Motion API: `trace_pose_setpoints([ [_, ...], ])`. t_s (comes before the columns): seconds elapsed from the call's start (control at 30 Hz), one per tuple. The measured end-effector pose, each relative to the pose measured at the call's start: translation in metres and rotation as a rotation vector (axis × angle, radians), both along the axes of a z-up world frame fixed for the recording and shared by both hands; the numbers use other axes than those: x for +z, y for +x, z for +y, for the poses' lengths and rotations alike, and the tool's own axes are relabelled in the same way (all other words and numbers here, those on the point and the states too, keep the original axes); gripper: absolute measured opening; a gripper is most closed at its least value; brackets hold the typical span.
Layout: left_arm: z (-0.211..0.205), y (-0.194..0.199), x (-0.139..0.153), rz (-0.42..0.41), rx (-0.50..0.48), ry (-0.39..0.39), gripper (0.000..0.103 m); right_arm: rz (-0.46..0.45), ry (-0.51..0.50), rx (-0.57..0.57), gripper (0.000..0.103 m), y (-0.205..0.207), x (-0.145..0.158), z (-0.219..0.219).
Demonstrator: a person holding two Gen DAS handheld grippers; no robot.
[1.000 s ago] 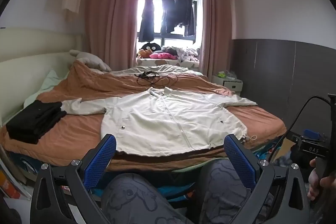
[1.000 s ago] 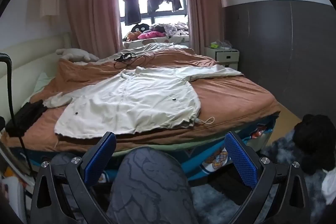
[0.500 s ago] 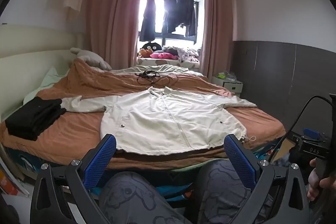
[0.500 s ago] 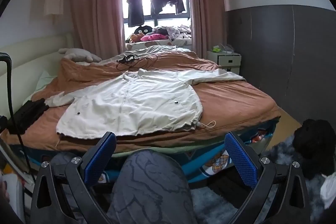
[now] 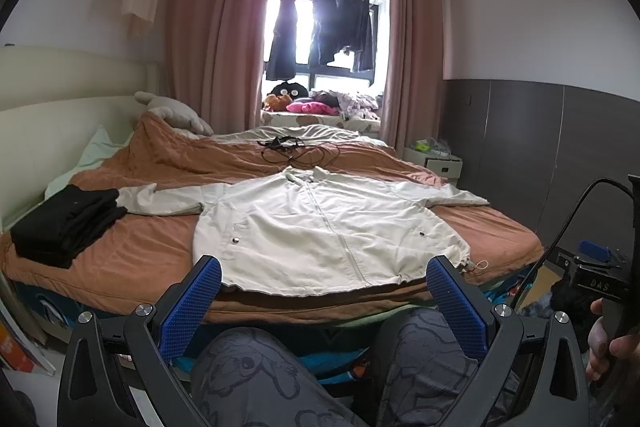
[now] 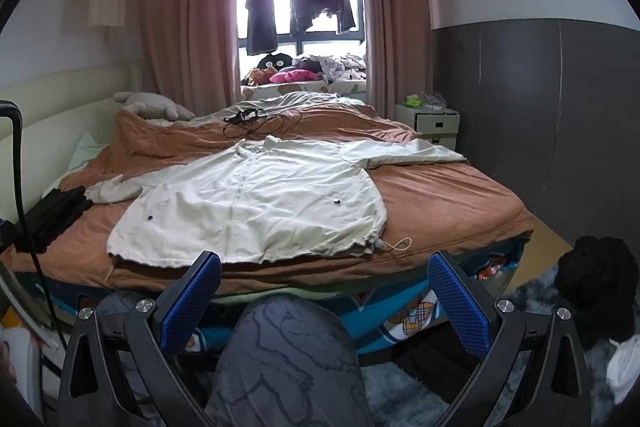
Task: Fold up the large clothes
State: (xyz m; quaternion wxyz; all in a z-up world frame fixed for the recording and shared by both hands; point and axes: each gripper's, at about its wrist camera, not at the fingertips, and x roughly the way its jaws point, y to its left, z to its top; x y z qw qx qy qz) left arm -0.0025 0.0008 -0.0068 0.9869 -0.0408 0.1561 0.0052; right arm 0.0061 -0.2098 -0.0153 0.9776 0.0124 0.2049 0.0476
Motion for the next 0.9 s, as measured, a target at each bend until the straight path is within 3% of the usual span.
trace_pose_setpoints([
  [0.9,-0.008,-0.003,-0.001,-0.010,0.008,0.020,0.103,-0.023,0.019,-0.018,0.103,-0.004,0.003,-0.008],
])
